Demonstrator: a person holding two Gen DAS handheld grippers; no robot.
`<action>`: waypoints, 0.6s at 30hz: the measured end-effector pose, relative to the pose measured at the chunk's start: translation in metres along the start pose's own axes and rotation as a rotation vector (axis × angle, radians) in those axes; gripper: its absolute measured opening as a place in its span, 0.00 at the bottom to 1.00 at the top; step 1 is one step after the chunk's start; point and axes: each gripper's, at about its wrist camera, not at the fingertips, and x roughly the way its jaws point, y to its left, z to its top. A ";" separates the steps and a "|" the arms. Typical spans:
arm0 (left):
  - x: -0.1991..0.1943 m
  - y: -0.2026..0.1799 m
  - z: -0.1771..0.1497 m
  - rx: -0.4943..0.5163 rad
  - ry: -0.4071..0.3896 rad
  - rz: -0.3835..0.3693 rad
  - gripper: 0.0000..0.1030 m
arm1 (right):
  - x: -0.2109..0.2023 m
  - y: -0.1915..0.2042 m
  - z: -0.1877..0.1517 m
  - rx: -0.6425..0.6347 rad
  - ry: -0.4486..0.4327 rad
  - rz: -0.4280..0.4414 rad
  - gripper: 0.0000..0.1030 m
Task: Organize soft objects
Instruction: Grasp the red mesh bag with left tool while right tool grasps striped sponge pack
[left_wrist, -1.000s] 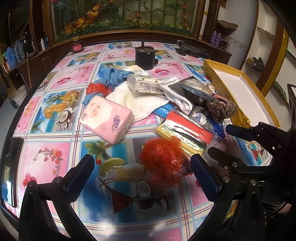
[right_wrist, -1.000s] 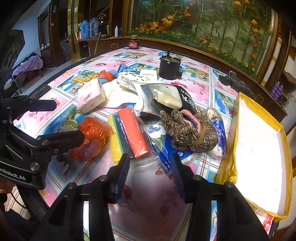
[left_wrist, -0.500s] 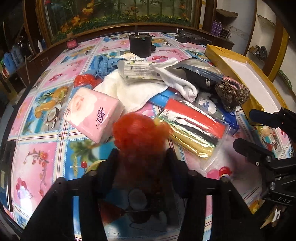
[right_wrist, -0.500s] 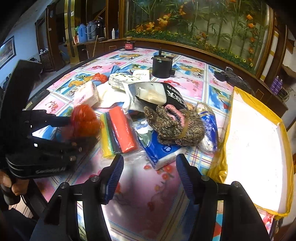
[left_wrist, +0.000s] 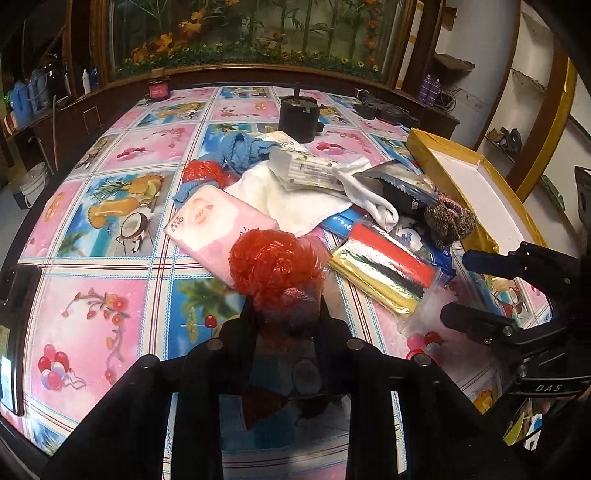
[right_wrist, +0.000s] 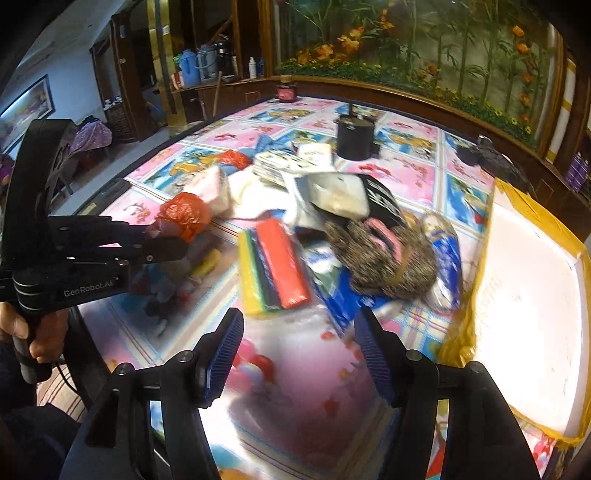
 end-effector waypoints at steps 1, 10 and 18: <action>-0.001 0.001 0.000 -0.005 -0.003 0.000 0.24 | 0.004 0.004 0.004 -0.012 0.008 0.016 0.59; -0.008 0.014 -0.001 -0.029 -0.021 0.008 0.24 | 0.060 0.015 0.030 -0.114 0.088 -0.073 0.61; -0.008 0.019 -0.002 -0.044 -0.020 0.009 0.24 | 0.083 0.045 0.035 -0.241 0.097 -0.162 0.60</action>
